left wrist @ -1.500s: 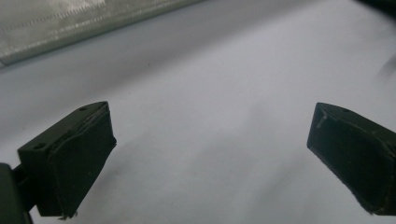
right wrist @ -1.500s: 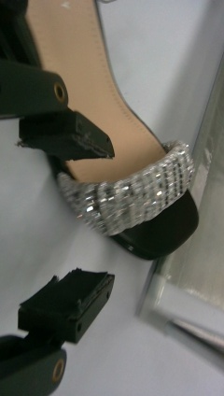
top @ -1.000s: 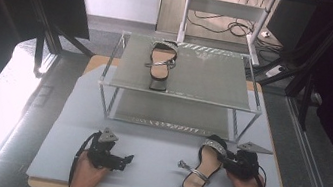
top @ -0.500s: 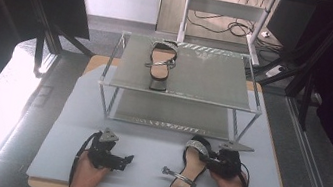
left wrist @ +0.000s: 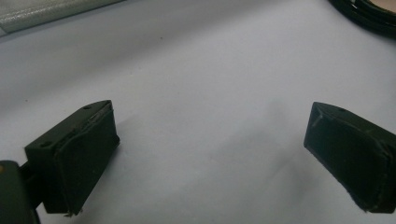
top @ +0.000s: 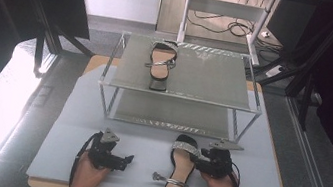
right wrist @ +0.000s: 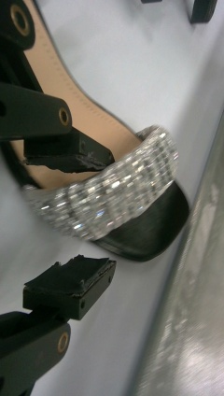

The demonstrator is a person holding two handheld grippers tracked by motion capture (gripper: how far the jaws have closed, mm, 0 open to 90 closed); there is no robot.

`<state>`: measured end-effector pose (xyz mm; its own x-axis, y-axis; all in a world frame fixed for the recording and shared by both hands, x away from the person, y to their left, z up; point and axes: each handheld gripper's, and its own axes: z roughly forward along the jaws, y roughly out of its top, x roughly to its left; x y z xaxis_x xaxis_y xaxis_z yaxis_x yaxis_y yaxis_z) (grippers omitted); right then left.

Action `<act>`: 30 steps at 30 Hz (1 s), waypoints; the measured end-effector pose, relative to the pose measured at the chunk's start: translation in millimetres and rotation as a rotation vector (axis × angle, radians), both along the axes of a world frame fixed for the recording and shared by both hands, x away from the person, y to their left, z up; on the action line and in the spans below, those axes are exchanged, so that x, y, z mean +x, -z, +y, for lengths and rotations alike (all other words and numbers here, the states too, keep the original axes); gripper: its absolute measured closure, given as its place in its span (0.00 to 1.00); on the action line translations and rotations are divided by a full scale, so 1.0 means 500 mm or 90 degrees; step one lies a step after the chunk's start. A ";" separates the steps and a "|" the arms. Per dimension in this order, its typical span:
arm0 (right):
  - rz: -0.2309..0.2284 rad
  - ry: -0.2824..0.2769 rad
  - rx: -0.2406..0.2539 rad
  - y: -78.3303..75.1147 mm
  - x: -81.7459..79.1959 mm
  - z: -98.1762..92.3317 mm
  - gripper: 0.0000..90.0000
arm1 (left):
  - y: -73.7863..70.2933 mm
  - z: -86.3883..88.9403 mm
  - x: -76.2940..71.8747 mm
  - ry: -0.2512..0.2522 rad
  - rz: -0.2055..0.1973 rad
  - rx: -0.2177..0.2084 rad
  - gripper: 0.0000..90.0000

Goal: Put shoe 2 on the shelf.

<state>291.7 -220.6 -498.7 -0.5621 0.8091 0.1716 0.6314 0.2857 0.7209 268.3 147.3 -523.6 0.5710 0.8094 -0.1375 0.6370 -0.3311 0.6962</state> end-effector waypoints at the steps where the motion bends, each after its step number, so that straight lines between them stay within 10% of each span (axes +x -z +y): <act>1: 0.006 0.007 -0.003 0.001 -0.003 -0.003 0.53 | 0.000 0.000 0.000 -0.001 -0.001 0.001 0.03; 4: 0.014 -0.002 0.012 0.006 -0.005 -0.009 0.70 | 0.000 0.000 0.000 -0.001 -0.001 0.001 0.03; 16: 0.011 -0.047 0.032 0.013 0.033 0.045 0.73 | 0.000 0.000 0.000 -0.003 -0.002 0.004 0.04; 25: 0.059 -0.042 0.025 0.020 0.056 0.073 0.45 | 0.000 0.002 0.000 -0.006 -0.001 -0.002 0.05; 30: 0.070 -0.036 0.039 0.018 0.066 0.067 0.70 | 0.000 0.003 0.000 -0.008 -0.001 -0.005 0.06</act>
<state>324.7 -186.9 -507.7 -0.5813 0.7631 0.2824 0.6913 0.2802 0.6660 268.2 148.7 -523.6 0.5608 0.8155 -0.1430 0.6396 -0.3171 0.7003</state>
